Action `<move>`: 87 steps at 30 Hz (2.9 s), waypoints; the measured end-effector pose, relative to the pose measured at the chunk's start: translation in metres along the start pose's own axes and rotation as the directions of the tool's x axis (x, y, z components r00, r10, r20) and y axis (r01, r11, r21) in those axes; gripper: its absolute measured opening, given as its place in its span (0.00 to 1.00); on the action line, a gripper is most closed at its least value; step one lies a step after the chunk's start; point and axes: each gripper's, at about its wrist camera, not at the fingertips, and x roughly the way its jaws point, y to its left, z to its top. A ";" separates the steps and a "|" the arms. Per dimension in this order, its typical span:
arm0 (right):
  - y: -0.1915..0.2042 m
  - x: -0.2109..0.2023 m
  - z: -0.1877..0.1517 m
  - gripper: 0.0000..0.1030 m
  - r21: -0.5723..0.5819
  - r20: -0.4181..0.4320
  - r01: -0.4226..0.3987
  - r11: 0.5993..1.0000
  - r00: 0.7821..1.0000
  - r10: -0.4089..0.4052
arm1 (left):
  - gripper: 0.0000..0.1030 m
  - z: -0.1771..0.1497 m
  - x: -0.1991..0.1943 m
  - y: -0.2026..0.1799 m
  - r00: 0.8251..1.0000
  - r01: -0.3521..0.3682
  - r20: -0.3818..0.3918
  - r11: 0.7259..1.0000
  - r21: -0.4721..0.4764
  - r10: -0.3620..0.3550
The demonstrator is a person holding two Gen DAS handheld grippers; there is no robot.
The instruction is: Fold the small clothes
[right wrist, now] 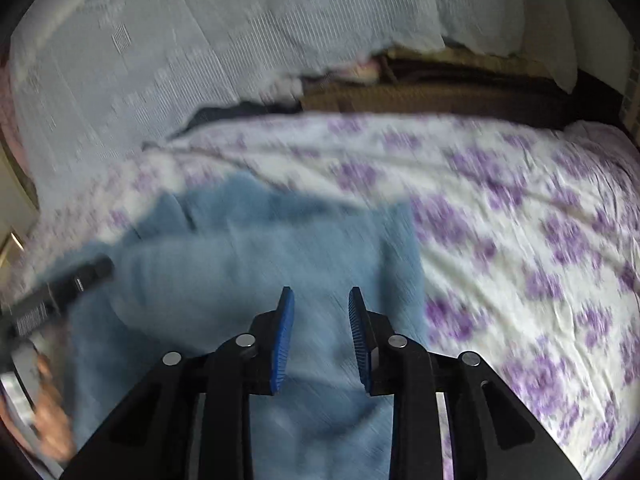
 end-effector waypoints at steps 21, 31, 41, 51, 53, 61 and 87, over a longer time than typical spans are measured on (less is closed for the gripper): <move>-0.001 0.011 -0.036 0.59 0.002 0.002 0.014 1.000 1.000 -0.014 | 0.93 -0.032 0.028 0.019 0.984 -0.044 -0.173 0.997 -0.062 0.032; -0.076 -0.056 -0.084 0.93 0.353 0.253 -0.125 0.927 0.967 0.034 | 0.93 -0.054 -0.059 0.193 0.986 -0.166 -0.061 0.905 -0.392 0.155; -0.081 -0.034 -0.091 0.93 0.446 0.200 -0.167 0.879 0.976 0.083 | 0.93 -0.071 -0.062 0.327 0.997 -0.025 0.028 0.646 -0.763 0.072; -0.072 -0.025 -0.087 0.93 0.417 0.146 -0.150 0.896 0.984 0.097 | 0.23 -0.057 -0.038 0.341 0.999 -0.013 0.023 0.657 -0.754 0.046; -0.071 -0.024 -0.086 0.93 0.410 0.143 -0.149 0.900 0.985 0.098 | 0.16 -0.058 -0.041 0.343 0.998 0.013 0.046 0.657 -0.754 0.034; -0.071 -0.023 -0.085 0.93 0.406 0.136 -0.145 0.902 0.986 0.097 | 0.12 -0.030 -0.064 0.293 0.992 -0.043 0.067 0.796 -0.604 0.105; -0.071 -0.012 -0.083 0.94 0.391 0.097 -0.144 0.909 0.989 0.115 | 0.12 0.030 -0.052 0.077 0.997 -0.006 0.077 0.979 -0.202 0.022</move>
